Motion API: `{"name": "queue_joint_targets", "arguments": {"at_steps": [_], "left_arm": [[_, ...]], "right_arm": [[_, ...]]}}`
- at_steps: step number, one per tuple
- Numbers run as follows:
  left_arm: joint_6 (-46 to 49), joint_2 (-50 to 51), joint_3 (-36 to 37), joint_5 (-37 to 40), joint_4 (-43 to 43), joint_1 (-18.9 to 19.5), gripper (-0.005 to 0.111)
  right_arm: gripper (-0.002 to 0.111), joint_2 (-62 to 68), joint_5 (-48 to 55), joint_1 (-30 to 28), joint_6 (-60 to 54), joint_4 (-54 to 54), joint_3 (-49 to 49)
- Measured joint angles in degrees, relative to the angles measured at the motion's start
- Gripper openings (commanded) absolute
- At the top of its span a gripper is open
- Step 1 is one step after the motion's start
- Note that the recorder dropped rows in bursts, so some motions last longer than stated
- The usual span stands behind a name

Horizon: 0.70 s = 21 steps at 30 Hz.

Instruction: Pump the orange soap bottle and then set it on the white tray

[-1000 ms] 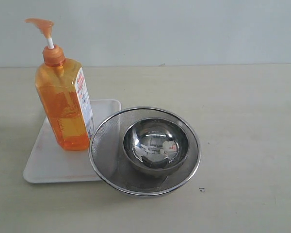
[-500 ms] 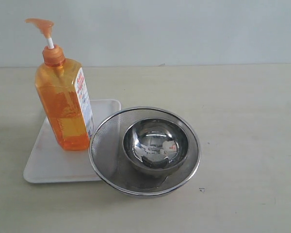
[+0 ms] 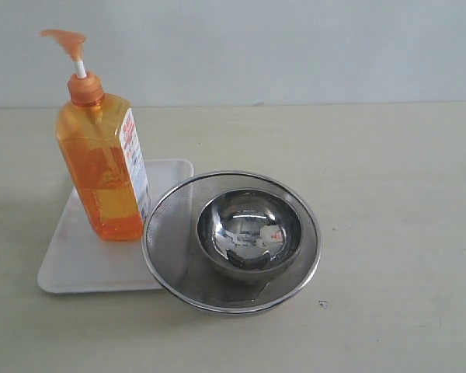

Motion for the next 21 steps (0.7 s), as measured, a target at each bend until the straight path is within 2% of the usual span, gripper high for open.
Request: {"name": "queue_joint_targets", "arguments": {"at_steps": [5, 7, 9, 12, 21], "left_arm": [[0.0, 0.0, 0.0, 0.0, 0.0, 0.0, 0.005], [0.0, 0.0, 0.0, 0.0, 0.0, 0.0, 0.005], [0.0, 0.0, 0.0, 0.0, 0.0, 0.0, 0.005], [0.0, 0.0, 0.0, 0.0, 0.0, 0.0, 0.005], [0.0, 0.0, 0.0, 0.0, 0.0, 0.0, 0.005]], "right_arm": [[0.000, 0.0, -1.4, 0.0, 34.6, -36.9, -0.1], [0.000, 0.0, -1.4, 0.0, 43.7, -48.8, -0.1], [0.000, 0.0, -0.5, 0.0, 49.2, -55.6, 0.3], [0.000, 0.0, 1.9, 0.0, 51.0, -57.8, 0.7], [0.000, -0.1, 20.5, 0.0, 51.0, -58.2, 0.8]]}}
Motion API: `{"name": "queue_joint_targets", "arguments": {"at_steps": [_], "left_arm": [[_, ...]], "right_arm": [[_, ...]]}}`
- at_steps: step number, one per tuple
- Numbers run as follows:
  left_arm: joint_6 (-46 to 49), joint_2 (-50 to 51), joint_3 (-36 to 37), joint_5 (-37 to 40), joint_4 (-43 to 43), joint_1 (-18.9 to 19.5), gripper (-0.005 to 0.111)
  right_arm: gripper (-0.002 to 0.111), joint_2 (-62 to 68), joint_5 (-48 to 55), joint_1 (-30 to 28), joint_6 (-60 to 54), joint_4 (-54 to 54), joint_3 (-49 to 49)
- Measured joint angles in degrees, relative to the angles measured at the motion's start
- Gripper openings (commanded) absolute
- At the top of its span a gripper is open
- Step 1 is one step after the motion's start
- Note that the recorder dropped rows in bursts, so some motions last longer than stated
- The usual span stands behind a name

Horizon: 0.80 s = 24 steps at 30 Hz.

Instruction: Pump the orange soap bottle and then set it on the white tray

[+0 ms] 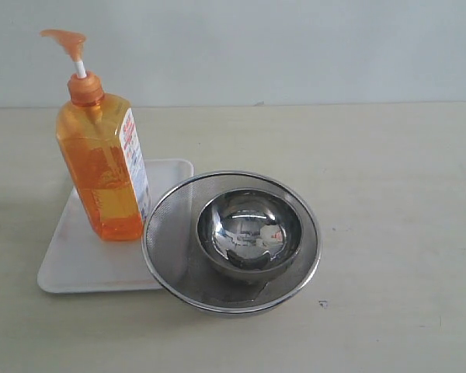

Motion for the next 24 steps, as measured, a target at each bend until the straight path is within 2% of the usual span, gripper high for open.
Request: {"name": "queue_joint_targets", "arguments": {"at_steps": [9, 24], "left_arm": [[0.0, 0.0, 0.0, 0.0, 0.0, 0.0, 0.005], [0.0, 0.0, 0.0, 0.0, 0.0, 0.0, 0.005]], "right_arm": [[0.000, 0.0, 1.7, 0.0, -5.0, -0.3, 0.2], [0.000, 0.0, 2.0, 0.0, -5.3, -0.5, 0.2]]}}
